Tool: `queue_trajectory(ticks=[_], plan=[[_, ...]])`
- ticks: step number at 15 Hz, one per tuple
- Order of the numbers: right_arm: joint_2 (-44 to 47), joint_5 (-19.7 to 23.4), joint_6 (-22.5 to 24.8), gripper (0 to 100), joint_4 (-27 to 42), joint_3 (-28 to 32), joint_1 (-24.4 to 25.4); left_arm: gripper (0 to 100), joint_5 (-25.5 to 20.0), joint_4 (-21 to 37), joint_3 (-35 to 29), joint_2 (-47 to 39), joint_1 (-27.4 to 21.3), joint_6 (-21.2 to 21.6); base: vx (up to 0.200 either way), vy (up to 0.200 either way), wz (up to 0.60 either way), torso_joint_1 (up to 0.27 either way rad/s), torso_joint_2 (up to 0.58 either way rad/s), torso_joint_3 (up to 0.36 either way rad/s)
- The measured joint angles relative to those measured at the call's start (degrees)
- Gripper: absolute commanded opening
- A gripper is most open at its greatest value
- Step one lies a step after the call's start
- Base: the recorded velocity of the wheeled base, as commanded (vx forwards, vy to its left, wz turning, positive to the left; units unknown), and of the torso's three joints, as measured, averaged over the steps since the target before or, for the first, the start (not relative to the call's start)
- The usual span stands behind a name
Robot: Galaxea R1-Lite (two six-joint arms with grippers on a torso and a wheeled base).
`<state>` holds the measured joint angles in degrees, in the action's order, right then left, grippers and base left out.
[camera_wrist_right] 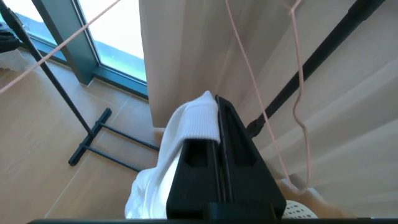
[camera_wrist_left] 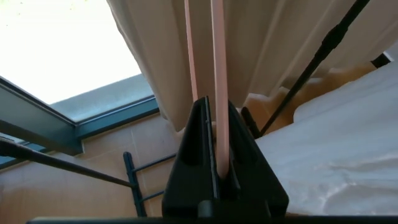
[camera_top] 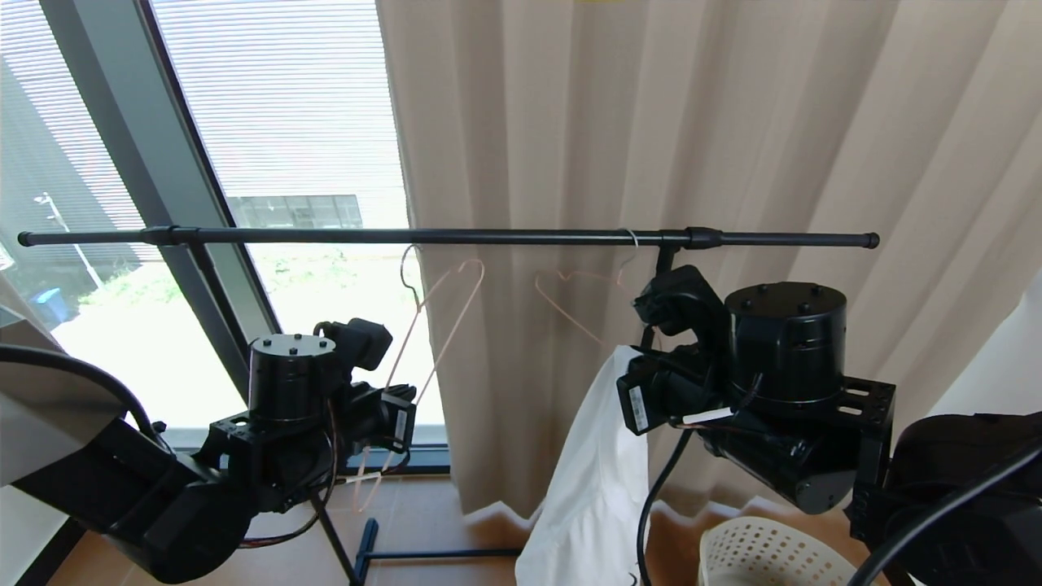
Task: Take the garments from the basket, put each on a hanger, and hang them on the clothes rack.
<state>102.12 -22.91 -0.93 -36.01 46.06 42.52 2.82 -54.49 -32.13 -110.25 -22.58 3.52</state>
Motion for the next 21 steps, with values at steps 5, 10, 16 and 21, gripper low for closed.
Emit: queue_trajectory(ticks=[5, 10, 16, 21], plan=[[-0.33, -9.55, 3.74, 0, 0.05, 0.30, 0.01, 0, -7.28, -10.42, 13.46, 5.24, 1.08, 3.23, 0.000, 0.000, 0.00, 0.000, 0.00, 0.000], [0.88, -11.87, 11.68, 0, 0.27, 4.08, 0.30, 0, -17.68, -16.79, 28.23, 12.93, 1.46, 7.23, 0.000, 0.000, 0.00, 0.000, 0.00, 0.000], [3.34, -12.04, 12.89, 0, -2.94, 5.10, -1.16, 0, -23.72, -16.07, 32.02, 16.20, 1.06, 11.30, 0.000, 0.000, 0.00, 0.000, 0.00, 0.000], [4.38, -12.31, 12.80, 0, -3.21, 6.40, -1.76, 0, -26.90, -13.91, 32.11, 18.21, 0.65, 11.42, 0.000, 0.000, 0.00, 0.000, 0.00, 0.000]])
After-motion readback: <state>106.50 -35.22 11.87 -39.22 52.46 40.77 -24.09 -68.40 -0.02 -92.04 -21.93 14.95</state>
